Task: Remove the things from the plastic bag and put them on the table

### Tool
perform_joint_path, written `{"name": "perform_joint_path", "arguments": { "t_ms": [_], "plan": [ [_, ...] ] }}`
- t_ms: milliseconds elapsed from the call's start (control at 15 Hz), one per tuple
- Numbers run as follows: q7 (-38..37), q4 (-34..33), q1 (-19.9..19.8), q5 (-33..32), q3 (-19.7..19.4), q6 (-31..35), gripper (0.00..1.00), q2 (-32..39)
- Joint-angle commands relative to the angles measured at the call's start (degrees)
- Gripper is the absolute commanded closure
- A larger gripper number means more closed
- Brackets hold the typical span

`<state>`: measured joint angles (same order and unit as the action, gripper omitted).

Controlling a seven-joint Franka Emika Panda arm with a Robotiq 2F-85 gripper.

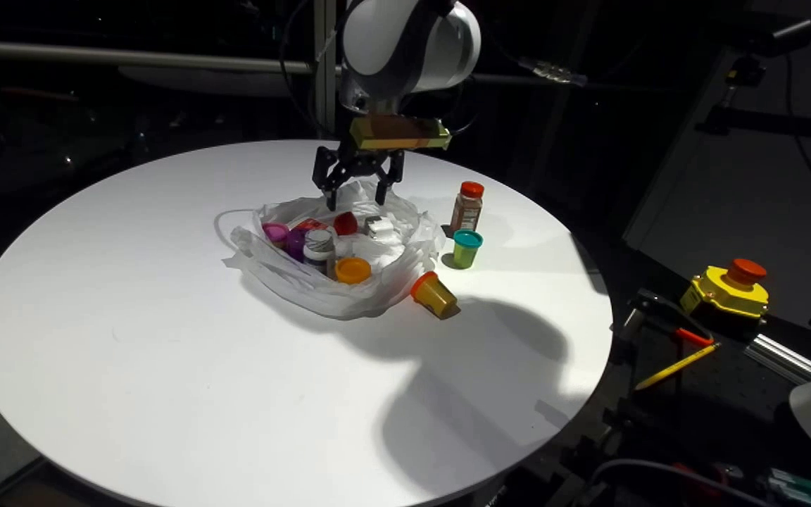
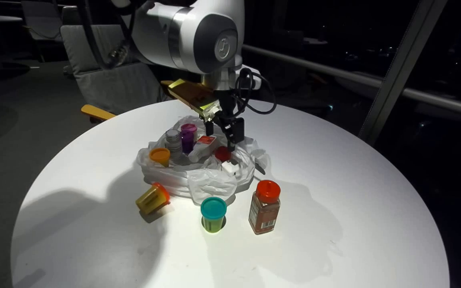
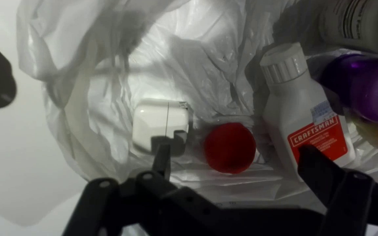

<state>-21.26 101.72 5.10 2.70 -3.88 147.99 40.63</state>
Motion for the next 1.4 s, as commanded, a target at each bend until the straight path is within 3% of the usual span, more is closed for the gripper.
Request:
{"name": "perform_joint_path", "arguments": {
  "t_ms": [0,133,467,733,867,1000,1067,1333],
  "plan": [
    [0.96,-9.38,-0.68,1.61,1.02,-4.82,0.00,5.64],
    [0.89,-12.35,-0.76,1.75,1.16,-6.53,0.04,7.69],
    [0.57,-16.30,-1.31,2.94,1.41,-8.93,0.04,10.93],
    [0.55,-16.14,-2.19,4.61,1.72,-8.34,0.22,11.24],
    [0.92,-14.81,-2.92,6.03,2.30,-7.16,0.25,10.31],
    [1.24,-13.23,-3.34,7.35,2.88,-5.90,0.06,9.05],
    [1.10,-12.30,-3.29,7.78,2.97,-5.14,0.02,8.48],
    [-1.10,-9.02,-2.44,8.62,1.99,-0.79,0.00,7.37]
  ]
}}
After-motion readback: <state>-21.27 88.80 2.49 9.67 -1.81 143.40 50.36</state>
